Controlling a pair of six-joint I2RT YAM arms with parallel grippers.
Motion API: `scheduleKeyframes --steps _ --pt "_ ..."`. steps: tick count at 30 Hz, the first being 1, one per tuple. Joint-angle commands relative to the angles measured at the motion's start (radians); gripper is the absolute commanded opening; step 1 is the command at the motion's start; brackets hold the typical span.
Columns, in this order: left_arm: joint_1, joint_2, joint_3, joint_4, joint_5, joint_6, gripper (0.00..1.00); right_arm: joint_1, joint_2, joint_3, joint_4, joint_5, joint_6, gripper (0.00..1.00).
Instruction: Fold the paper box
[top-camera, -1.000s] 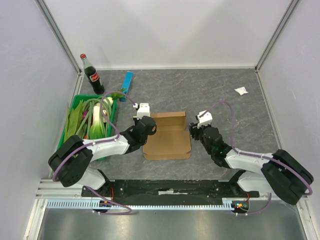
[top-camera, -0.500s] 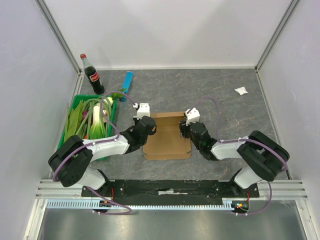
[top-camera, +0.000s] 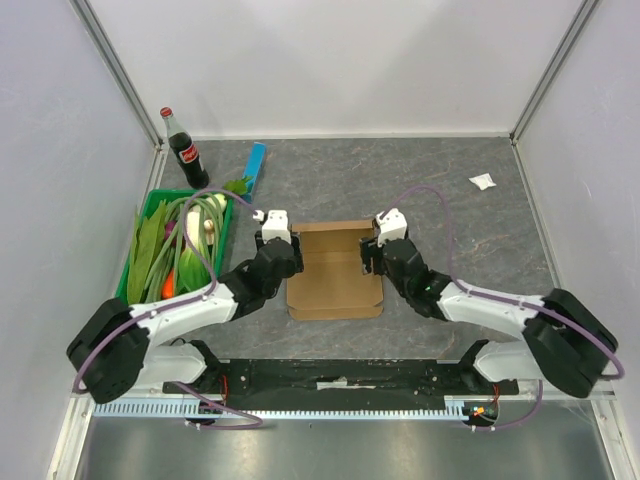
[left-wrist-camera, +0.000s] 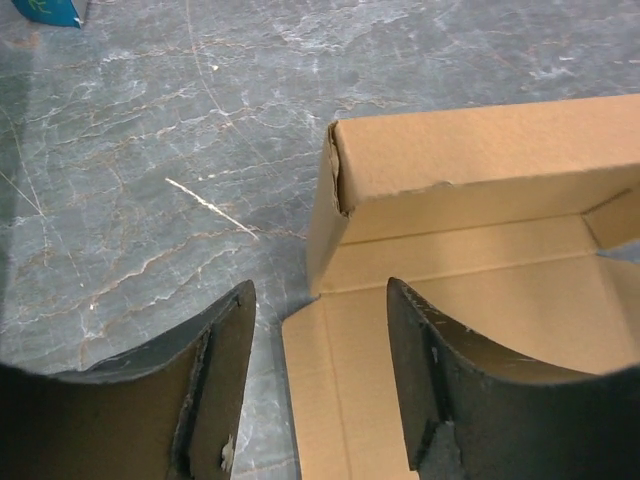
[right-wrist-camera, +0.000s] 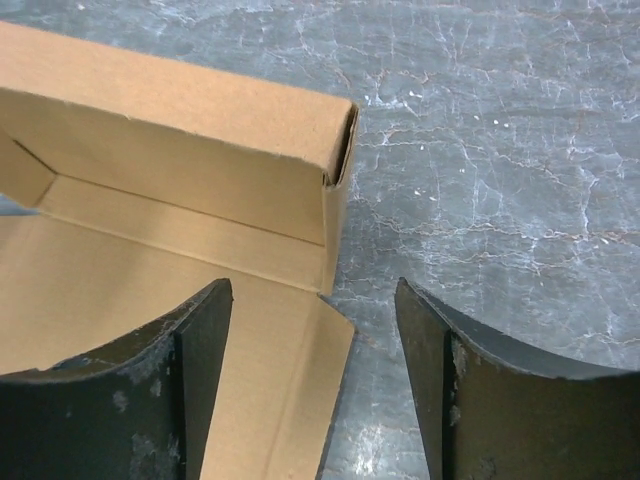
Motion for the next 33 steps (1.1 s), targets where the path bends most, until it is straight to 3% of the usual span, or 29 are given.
scheduleKeyframes --steps 1,6,8,10,12,18,24,28,33 --pt "-0.002 -0.159 -0.039 -0.085 0.077 -0.038 0.63 -0.047 -0.135 0.095 -0.300 -0.106 0.054 0.75" --pt "0.018 -0.385 -0.057 -0.282 0.270 -0.114 0.72 -0.211 -0.162 0.202 -0.630 -0.356 0.216 0.78" --pt "0.028 -0.437 -0.036 -0.325 0.317 -0.133 0.73 -0.222 -0.116 0.262 -0.769 -0.418 0.254 0.80" --pt "0.041 -0.454 -0.018 -0.373 0.368 -0.150 0.73 -0.245 -0.088 0.250 -0.799 -0.485 0.308 0.79" --pt "0.054 -0.456 -0.018 -0.387 0.437 -0.173 0.71 -0.253 -0.100 0.209 -0.758 -0.607 0.328 0.78" --pt "0.058 -0.479 -0.094 -0.318 0.615 -0.225 0.69 -0.263 -0.143 0.068 -0.654 -0.668 0.331 0.75" --pt "0.053 -0.434 -0.116 -0.200 0.911 -0.105 0.70 -0.349 -0.168 -0.063 -0.516 -0.769 0.354 0.71" --pt "0.035 -0.365 -0.122 -0.195 0.944 -0.067 0.66 -0.441 -0.148 -0.138 -0.352 -0.879 0.373 0.65" --pt "0.013 -0.269 -0.157 -0.079 0.844 -0.163 0.59 -0.455 -0.007 -0.161 -0.138 -0.973 0.414 0.56"
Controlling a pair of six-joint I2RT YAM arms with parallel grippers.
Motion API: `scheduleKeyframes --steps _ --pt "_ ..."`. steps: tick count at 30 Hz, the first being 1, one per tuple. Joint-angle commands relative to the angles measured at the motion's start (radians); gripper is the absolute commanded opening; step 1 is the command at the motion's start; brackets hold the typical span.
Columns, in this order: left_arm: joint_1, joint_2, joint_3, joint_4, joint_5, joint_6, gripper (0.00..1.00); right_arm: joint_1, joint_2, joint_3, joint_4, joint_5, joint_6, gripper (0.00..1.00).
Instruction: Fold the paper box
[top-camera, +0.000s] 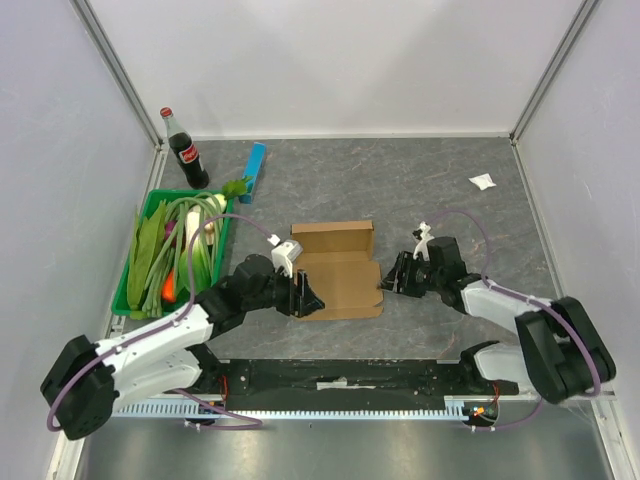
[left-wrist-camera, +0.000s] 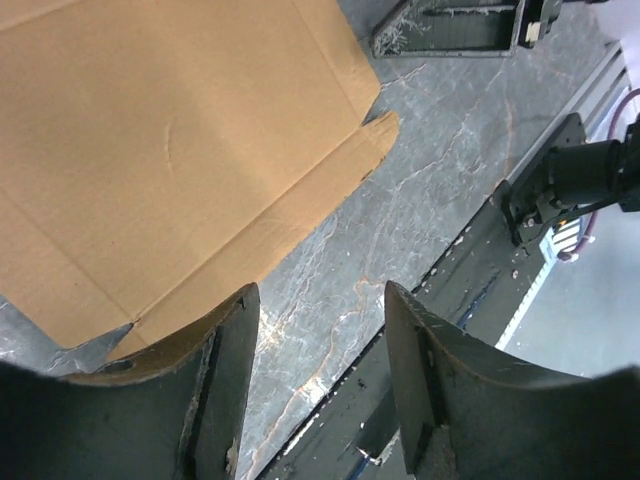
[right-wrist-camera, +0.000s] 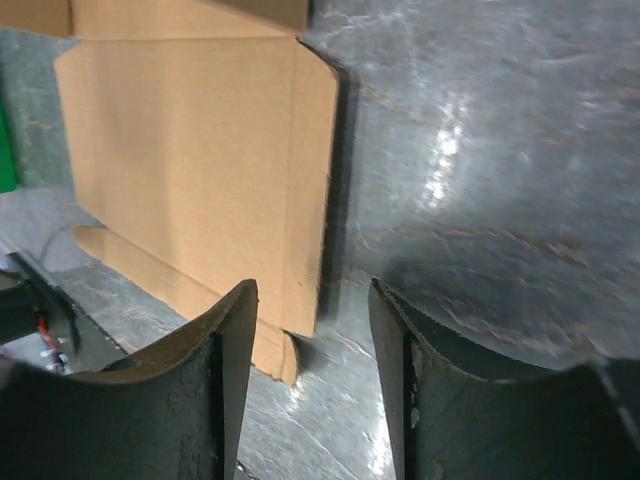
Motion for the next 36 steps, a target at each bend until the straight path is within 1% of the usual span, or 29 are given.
scheduleKeyframes --steps 1,3,4,5,8,9,10,11,12,13,14,15,16,17,18,19,21,22,23,27,28,33,34,36 --pt "-0.014 0.097 -0.029 0.142 -0.014 -0.043 0.57 -0.008 0.112 -0.047 0.292 -0.136 0.062 0.53" --pt "-0.032 0.111 -0.027 0.176 -0.037 -0.048 0.58 -0.008 0.161 -0.071 0.361 -0.179 0.097 0.51" --pt "-0.037 0.116 -0.024 0.184 -0.042 -0.047 0.60 -0.008 0.173 -0.078 0.407 -0.185 0.103 0.49" --pt "-0.047 0.114 -0.013 0.186 -0.051 -0.045 0.61 -0.008 0.198 -0.084 0.424 -0.185 0.108 0.47" --pt "-0.079 0.128 0.016 0.187 -0.065 -0.008 0.63 -0.008 0.236 -0.096 0.455 -0.176 0.115 0.38" --pt "-0.090 0.134 0.025 0.176 -0.071 0.006 0.63 -0.006 0.244 -0.102 0.461 -0.173 0.123 0.32" --pt "-0.105 0.142 0.034 0.172 -0.077 0.042 0.63 -0.008 0.250 -0.104 0.466 -0.167 0.152 0.28" --pt "-0.150 0.166 0.062 0.160 -0.118 0.064 0.63 -0.011 0.261 -0.104 0.472 -0.165 0.170 0.23" --pt "-0.177 0.179 0.082 0.109 -0.158 0.087 0.63 -0.011 0.266 -0.104 0.482 -0.181 0.190 0.11" --pt "-0.211 0.197 0.102 0.089 -0.242 0.142 0.63 -0.011 0.261 -0.102 0.487 -0.185 0.212 0.05" --pt "-0.283 0.231 0.137 0.066 -0.296 0.170 0.63 -0.012 0.255 -0.090 0.478 -0.188 0.242 0.00" --pt "-0.320 0.255 0.155 0.051 -0.342 0.197 0.63 -0.014 0.249 -0.079 0.458 -0.193 0.250 0.00" --pt "-0.352 0.275 0.169 0.017 -0.421 0.243 0.64 -0.017 0.244 -0.068 0.405 -0.194 0.256 0.00" --pt "-0.406 0.294 0.194 0.006 -0.459 0.260 0.65 -0.024 0.232 -0.049 0.381 -0.204 0.266 0.00" --pt "-0.428 0.329 0.204 -0.003 -0.500 0.272 0.71 -0.027 0.227 -0.039 0.358 -0.211 0.269 0.00" --pt "-0.446 0.338 0.209 -0.003 -0.557 0.286 0.72 -0.034 0.221 -0.035 0.325 -0.236 0.275 0.00" --pt "-0.471 0.357 0.211 0.008 -0.579 0.306 0.75 -0.057 0.213 -0.028 0.311 -0.268 0.302 0.00" --pt "-0.475 0.364 0.212 0.012 -0.598 0.334 0.79 -0.069 0.216 -0.028 0.314 -0.308 0.312 0.00" --pt "-0.493 0.369 0.215 0.015 -0.620 0.349 0.80 -0.086 0.221 -0.033 0.321 -0.326 0.321 0.00" --pt "-0.515 0.429 0.243 -0.001 -0.675 0.444 0.81 -0.109 0.221 -0.065 0.369 -0.388 0.381 0.00" --pt "-0.524 0.464 0.254 -0.012 -0.718 0.476 0.81 -0.110 0.220 -0.071 0.390 -0.394 0.391 0.00" --pt "-0.599 0.577 0.333 -0.025 -0.773 0.588 0.80 -0.127 0.206 -0.096 0.430 -0.421 0.444 0.00" --pt "-0.616 0.602 0.355 -0.026 -0.851 0.595 0.79 -0.130 0.204 -0.097 0.430 -0.425 0.447 0.00" --pt "-0.629 0.665 0.373 -0.029 -0.936 0.610 0.75 -0.132 0.203 -0.099 0.438 -0.432 0.454 0.00"
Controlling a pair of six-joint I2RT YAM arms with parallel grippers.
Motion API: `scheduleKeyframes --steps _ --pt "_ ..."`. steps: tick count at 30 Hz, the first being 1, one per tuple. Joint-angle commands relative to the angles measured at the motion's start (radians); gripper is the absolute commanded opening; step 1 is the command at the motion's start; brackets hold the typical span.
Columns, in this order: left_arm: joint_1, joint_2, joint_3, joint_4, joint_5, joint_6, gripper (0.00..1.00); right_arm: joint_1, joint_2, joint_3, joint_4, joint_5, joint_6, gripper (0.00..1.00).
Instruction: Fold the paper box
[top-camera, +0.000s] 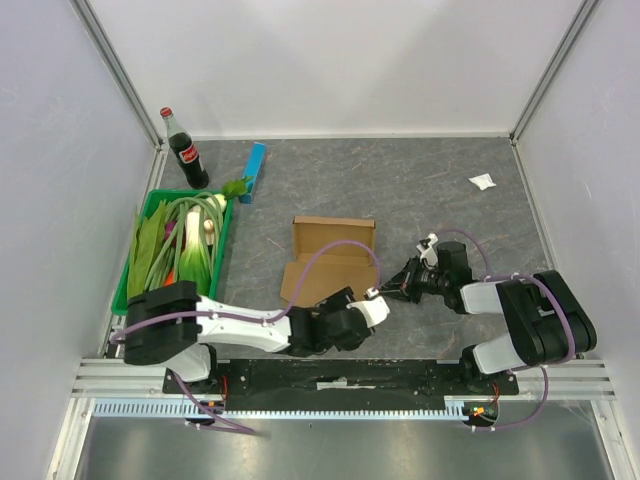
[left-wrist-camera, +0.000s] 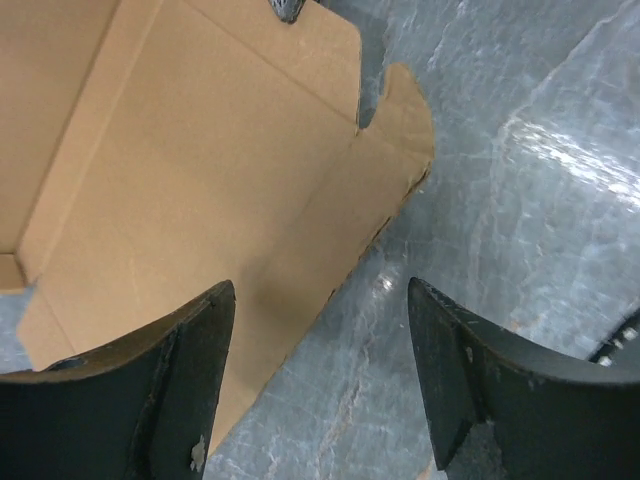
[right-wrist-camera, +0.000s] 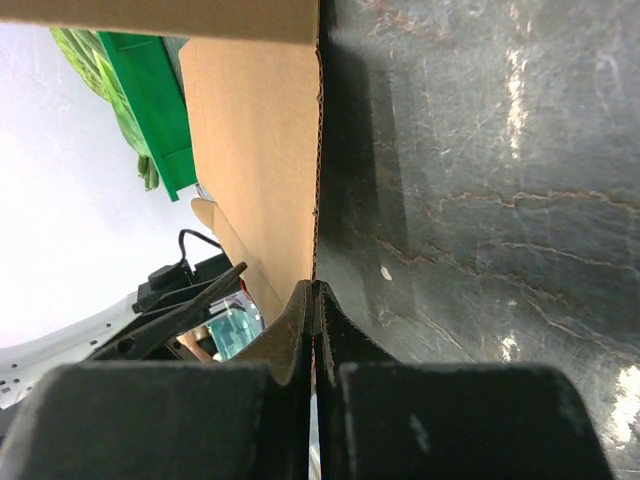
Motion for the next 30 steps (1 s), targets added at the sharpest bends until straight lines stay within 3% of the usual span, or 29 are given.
scheduleKeyframes --steps 1,2,5,6,7,8,10,11,13,14,15,17,24,30 --pt "-0.045 0.097 0.083 0.003 -0.262 0.122 0.74 -0.012 -0.027 -0.009 0.060 -0.061 0.054 0.00" --pt "-0.050 0.125 0.088 0.007 -0.286 0.128 0.72 -0.015 -0.029 -0.017 0.068 -0.063 0.069 0.00" --pt "-0.062 0.155 0.103 0.026 -0.379 0.157 0.52 -0.016 -0.035 -0.020 0.086 -0.070 0.083 0.00" --pt "-0.063 0.166 0.106 0.027 -0.407 0.166 0.38 -0.016 -0.040 -0.019 0.077 -0.070 0.078 0.00" --pt "-0.068 0.166 0.112 0.030 -0.453 0.169 0.32 -0.016 -0.056 -0.013 0.054 -0.064 0.059 0.00" --pt "-0.068 0.165 0.117 0.032 -0.464 0.171 0.27 -0.016 -0.069 0.024 0.007 -0.057 -0.022 0.09" --pt "-0.067 0.146 0.129 0.020 -0.459 0.174 0.18 -0.018 -0.119 0.087 -0.218 -0.011 -0.156 0.38" --pt "-0.068 0.143 0.140 -0.003 -0.461 0.165 0.15 -0.021 -0.139 0.159 -0.295 0.014 -0.215 0.57" --pt "-0.065 0.128 0.192 -0.060 -0.406 0.122 0.11 -0.045 -0.219 0.220 -0.452 0.049 -0.328 0.71" --pt "-0.065 0.128 0.222 -0.153 -0.391 0.097 0.10 -0.053 -0.249 0.283 -0.498 0.093 -0.357 0.80" --pt "-0.065 0.131 0.262 -0.223 -0.375 0.024 0.02 -0.062 -0.277 0.317 -0.579 0.121 -0.401 0.86" --pt "-0.063 0.139 0.394 -0.409 -0.314 -0.037 0.02 -0.088 -0.340 0.422 -0.653 0.204 -0.441 0.95" --pt "0.051 0.099 0.768 -0.753 -0.009 -0.312 0.02 -0.153 -0.372 0.638 -0.866 0.362 -0.540 0.96" --pt "0.376 -0.008 0.858 -0.773 0.405 -0.542 0.02 -0.157 -0.425 0.764 -1.009 0.608 -0.708 0.95"
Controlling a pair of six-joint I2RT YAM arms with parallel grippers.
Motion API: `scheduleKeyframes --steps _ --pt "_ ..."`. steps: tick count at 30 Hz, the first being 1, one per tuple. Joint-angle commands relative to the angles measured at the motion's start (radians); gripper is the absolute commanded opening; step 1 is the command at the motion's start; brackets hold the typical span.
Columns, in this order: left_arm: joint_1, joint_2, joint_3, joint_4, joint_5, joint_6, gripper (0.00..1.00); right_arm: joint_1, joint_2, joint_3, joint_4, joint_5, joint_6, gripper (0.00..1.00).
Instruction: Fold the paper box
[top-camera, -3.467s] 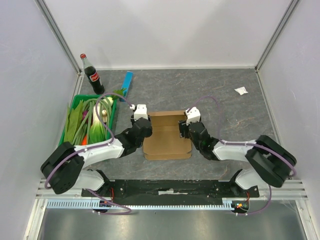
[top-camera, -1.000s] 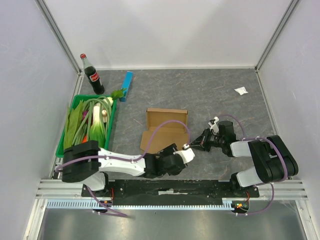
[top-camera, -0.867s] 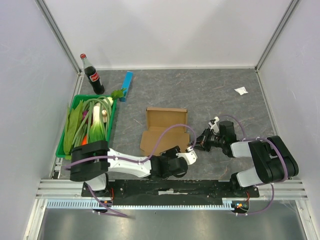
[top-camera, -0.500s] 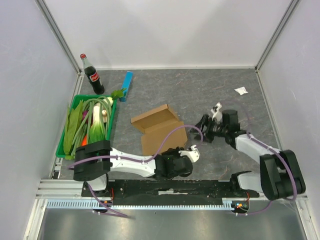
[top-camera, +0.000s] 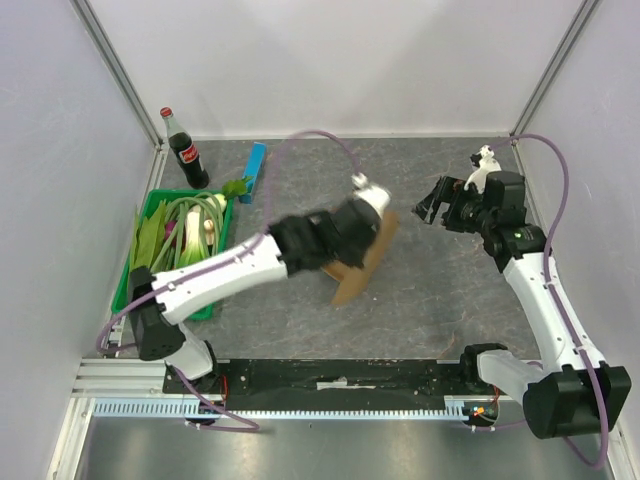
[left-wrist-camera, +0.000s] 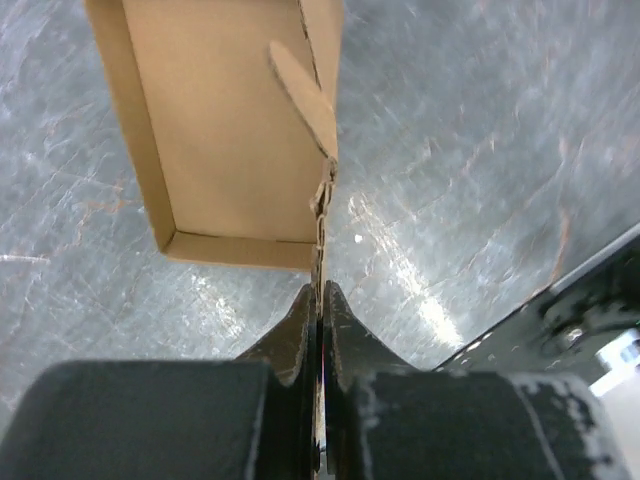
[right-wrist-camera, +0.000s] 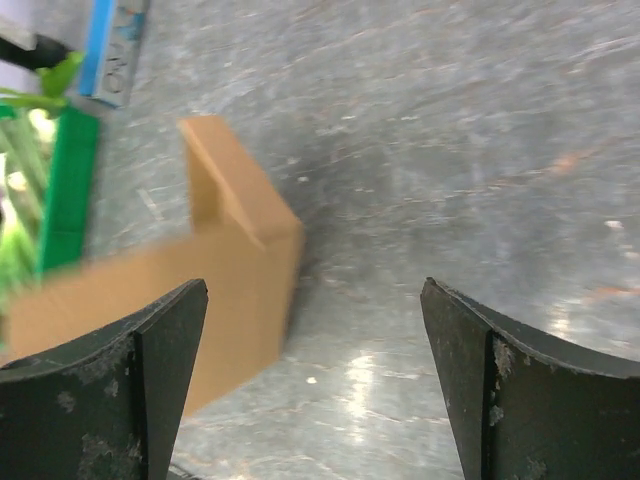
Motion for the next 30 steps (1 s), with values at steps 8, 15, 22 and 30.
scheduleKeyframes --steps 8,15,22,30 --pt "0.519 -0.173 -0.133 0.067 0.584 -0.697 0.02 0.272 -0.060 0.022 -0.158 0.171 -0.262 0.95" --pt "0.665 -0.185 -0.310 0.124 0.630 -1.065 0.02 0.653 -0.092 -0.032 0.020 0.347 -0.268 0.93" --pt "0.693 -0.190 -0.314 0.020 0.491 -1.230 0.02 1.033 -0.021 -0.048 0.134 0.714 -0.385 0.90" --pt "0.693 -0.210 -0.280 -0.031 0.409 -1.263 0.02 1.073 0.118 -0.087 0.367 1.001 -0.478 0.80"
